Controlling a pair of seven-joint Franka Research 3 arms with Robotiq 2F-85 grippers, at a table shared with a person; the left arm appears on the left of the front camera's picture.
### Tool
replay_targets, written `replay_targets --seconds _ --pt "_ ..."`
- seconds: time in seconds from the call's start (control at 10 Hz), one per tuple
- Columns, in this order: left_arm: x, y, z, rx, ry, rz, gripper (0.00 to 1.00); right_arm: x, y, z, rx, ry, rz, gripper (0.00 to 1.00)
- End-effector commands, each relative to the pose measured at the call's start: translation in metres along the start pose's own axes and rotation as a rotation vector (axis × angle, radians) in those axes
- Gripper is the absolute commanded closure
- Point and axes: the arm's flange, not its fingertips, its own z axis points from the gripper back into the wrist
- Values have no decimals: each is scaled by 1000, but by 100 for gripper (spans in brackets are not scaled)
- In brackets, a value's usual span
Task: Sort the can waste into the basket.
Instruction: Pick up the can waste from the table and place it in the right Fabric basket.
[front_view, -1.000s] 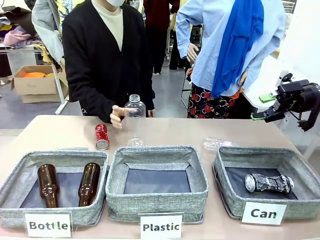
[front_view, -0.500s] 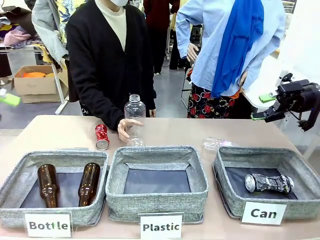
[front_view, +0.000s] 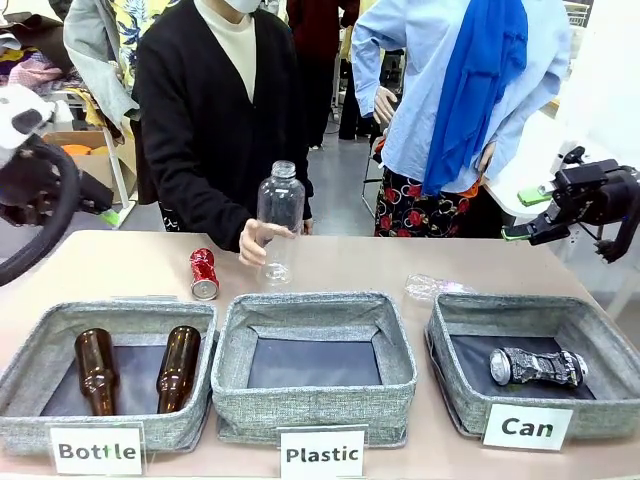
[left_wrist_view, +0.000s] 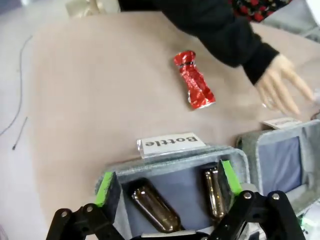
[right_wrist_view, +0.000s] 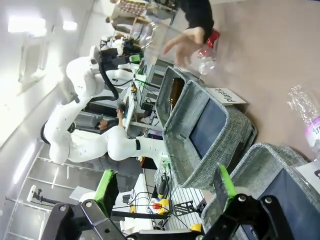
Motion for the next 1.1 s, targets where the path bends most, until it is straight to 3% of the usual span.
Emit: replay_targets --seconds 0.0,0.1,0.2,0.3,0.4,0.6,1.0 --pt "-18 -6 37 5 -74 -32 0 -2 3 2 -5 11 21 0" --pt "0 0 0 0 0 0 0 -2 3 2 -5 11 21 0" --pt "11 11 -7 -163 44 -10 0 -2 3 2 -5 11 21 0" --pt "5 27 11 -347 79 -16 0 -2 3 2 -5 11 21 0" --pt "5 52 43 -450 74 -26 0 -2 3 2 -5 11 21 0" --pt "-39 104 97 -521 -8 36 0 -2 3 2 -5 11 21 0" --pt "-101 148 118 -505 -155 142 0 -2 3 2 -5 11 21 0"
